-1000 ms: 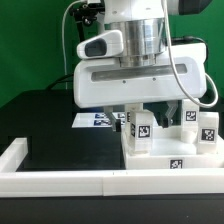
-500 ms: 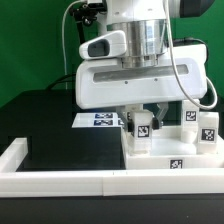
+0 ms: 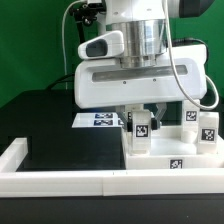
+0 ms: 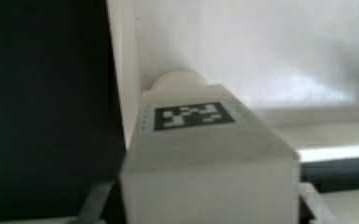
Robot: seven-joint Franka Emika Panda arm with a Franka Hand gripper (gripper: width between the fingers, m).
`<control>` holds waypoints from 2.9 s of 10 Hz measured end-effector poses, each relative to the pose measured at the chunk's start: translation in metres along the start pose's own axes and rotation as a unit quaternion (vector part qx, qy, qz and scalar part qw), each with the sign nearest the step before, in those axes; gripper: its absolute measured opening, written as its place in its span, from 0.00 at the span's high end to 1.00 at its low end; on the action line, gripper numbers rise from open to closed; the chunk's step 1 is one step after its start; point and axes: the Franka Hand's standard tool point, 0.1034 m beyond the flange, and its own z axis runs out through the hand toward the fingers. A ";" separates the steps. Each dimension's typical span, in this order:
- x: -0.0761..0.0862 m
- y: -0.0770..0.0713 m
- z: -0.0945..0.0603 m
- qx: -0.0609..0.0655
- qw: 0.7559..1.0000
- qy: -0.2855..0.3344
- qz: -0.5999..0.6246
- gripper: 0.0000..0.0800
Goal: Assemble square table
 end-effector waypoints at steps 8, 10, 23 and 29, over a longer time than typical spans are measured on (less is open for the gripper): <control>0.001 0.008 0.001 0.001 0.907 0.008 0.422 0.63; 0.001 0.010 0.001 0.004 0.859 0.006 0.512 0.63; -0.001 -0.007 0.001 0.014 0.974 -0.001 0.226 0.19; 0.004 -0.001 -0.002 -0.008 1.000 0.004 -0.018 0.19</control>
Offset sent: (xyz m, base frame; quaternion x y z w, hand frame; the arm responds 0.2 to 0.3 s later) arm -0.0071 -0.0022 0.0005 -0.0271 0.0161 0.2095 0.9773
